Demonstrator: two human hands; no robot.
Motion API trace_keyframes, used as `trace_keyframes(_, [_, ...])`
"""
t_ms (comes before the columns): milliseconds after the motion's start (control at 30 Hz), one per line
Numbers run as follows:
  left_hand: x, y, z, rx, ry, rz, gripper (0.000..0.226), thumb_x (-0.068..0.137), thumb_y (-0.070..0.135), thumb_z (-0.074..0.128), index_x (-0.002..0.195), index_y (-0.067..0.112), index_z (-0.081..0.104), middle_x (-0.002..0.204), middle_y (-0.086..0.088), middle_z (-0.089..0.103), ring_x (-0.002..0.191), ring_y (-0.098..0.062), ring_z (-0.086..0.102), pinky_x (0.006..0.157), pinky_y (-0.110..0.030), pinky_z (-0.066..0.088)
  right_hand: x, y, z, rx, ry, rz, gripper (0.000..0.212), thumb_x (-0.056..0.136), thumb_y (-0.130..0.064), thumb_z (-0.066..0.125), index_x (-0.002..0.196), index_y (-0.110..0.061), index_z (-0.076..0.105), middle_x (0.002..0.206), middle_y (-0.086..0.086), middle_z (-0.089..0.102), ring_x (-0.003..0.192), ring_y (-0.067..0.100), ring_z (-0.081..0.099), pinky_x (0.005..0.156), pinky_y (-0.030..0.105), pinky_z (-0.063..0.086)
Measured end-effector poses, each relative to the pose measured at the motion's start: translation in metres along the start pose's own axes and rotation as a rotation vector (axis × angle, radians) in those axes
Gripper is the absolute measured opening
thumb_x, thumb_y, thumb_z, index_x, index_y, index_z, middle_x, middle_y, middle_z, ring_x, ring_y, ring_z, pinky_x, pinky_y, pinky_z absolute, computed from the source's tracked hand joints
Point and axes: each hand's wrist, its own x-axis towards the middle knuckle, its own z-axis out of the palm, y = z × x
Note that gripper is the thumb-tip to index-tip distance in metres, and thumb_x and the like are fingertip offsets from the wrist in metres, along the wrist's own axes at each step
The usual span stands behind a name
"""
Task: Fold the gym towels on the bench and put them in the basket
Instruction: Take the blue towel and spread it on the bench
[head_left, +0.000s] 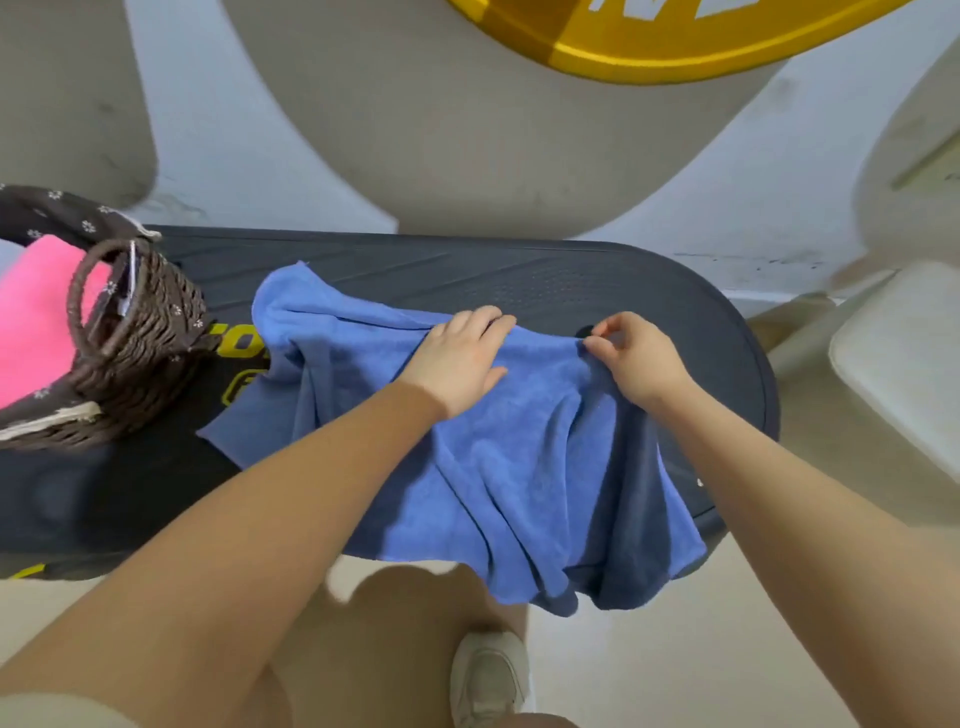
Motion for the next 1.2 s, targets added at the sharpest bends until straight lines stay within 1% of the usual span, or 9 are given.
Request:
trace_keyframes(300, [0.029, -0.005, -0.004, 0.098, 0.034, -0.302, 0.027, 0.088, -0.004, 0.038, 0.112, 0.006, 0.044, 0.11, -0.013, 0.056, 0.106, -0.03, 0.051, 0.064, -0.035, 0.031, 0.007, 0.024, -0.047, -0.159, -0.619, 0.119, 0.025, 0.076, -0.019, 0.075, 0.056, -0.016, 0.06, 0.054, 0.004, 0.042, 0.052, 0.016, 0.033, 0.051, 0.024, 0.03])
trace_keyframes(367, [0.032, -0.009, -0.008, 0.094, 0.044, -0.372, 0.028, 0.089, -0.003, 0.035, 0.114, 0.006, 0.041, 0.098, -0.015, 0.058, 0.093, -0.033, 0.055, 0.061, -0.037, 0.034, 0.018, 0.024, -0.056, -0.291, -0.562, 0.097, 0.005, 0.078, -0.016, 0.072, 0.074, -0.013, 0.069, 0.071, 0.005, 0.054, 0.067, 0.018, 0.047, 0.061, 0.026, 0.038])
trace_keyframes(533, [0.048, -0.004, -0.029, -0.102, 0.155, -0.591, 0.024, 0.093, 0.003, 0.032, 0.116, 0.002, 0.038, 0.086, -0.018, 0.055, 0.077, -0.035, 0.052, 0.062, -0.038, 0.034, 0.049, 0.014, -0.06, -0.402, 0.075, 0.038, 0.021, 0.088, -0.015, 0.052, 0.102, -0.008, 0.066, 0.103, 0.017, 0.066, 0.097, 0.037, 0.059, 0.075, 0.035, 0.045])
trace_keyframes(667, [0.059, 0.002, -0.044, -0.259, 0.158, -0.574, 0.02, 0.088, 0.006, 0.037, 0.105, 0.009, 0.048, 0.079, -0.006, 0.051, 0.073, -0.031, 0.046, 0.066, -0.037, 0.033, 0.066, -0.002, -0.059, -0.363, 0.301, 0.064, 0.026, 0.092, -0.006, 0.037, 0.111, -0.004, 0.054, 0.11, 0.023, 0.06, 0.099, 0.042, 0.057, 0.078, 0.041, 0.044])
trace_keyframes(733, [0.064, -0.007, -0.027, -0.22, 0.142, -0.523, 0.036, 0.085, 0.009, 0.042, 0.119, 0.017, 0.049, 0.089, -0.002, 0.057, 0.08, -0.029, 0.05, 0.08, -0.04, 0.039, 0.064, -0.008, -0.056, -0.384, 0.299, 0.003, 0.033, 0.092, -0.002, 0.038, 0.124, -0.003, 0.048, 0.129, 0.022, 0.047, 0.107, 0.043, 0.053, 0.086, 0.044, 0.042])
trace_keyframes(833, [0.049, -0.018, -0.02, -0.332, 0.09, -0.332, 0.07, 0.092, 0.013, 0.048, 0.149, 0.012, 0.007, 0.132, -0.015, 0.05, 0.114, -0.033, 0.052, 0.098, -0.041, 0.04, 0.053, -0.003, -0.036, -0.385, 0.213, -0.093, 0.035, 0.091, -0.003, 0.041, 0.126, -0.004, 0.046, 0.14, 0.018, 0.034, 0.105, 0.043, 0.053, 0.083, 0.044, 0.044])
trace_keyframes(900, [0.023, -0.026, -0.011, -0.284, 0.108, -0.24, 0.062, 0.092, 0.017, 0.047, 0.146, 0.003, 0.019, 0.142, -0.015, 0.041, 0.13, -0.031, 0.041, 0.108, -0.037, 0.031, 0.039, -0.001, -0.017, -0.4, 0.153, -0.156, 0.025, 0.092, -0.008, 0.043, 0.113, -0.004, 0.055, 0.132, 0.015, 0.041, 0.101, 0.039, 0.055, 0.079, 0.043, 0.048])
trace_keyframes(1000, [-0.027, -0.046, -0.004, -0.271, 0.185, -0.152, 0.045, 0.087, 0.022, 0.052, 0.123, -0.005, 0.051, 0.123, -0.021, 0.056, 0.115, -0.038, 0.053, 0.096, -0.045, 0.043, 0.009, -0.007, 0.013, -0.462, -0.017, -0.317, 0.022, 0.089, -0.017, 0.053, 0.103, -0.002, 0.06, 0.121, 0.015, 0.05, 0.101, 0.037, 0.054, 0.08, 0.043, 0.048])
trace_keyframes(1200, [-0.13, -0.094, -0.016, -0.019, 0.072, -0.144, 0.045, 0.074, 0.053, 0.051, 0.088, 0.01, 0.056, 0.09, -0.009, 0.056, 0.081, -0.03, 0.055, 0.067, -0.039, 0.046, -0.051, -0.038, 0.059, -0.73, -0.207, -0.695, 0.049, 0.075, -0.053, 0.049, 0.089, -0.01, 0.065, 0.099, 0.011, 0.061, 0.08, 0.033, 0.06, 0.068, 0.036, 0.045])
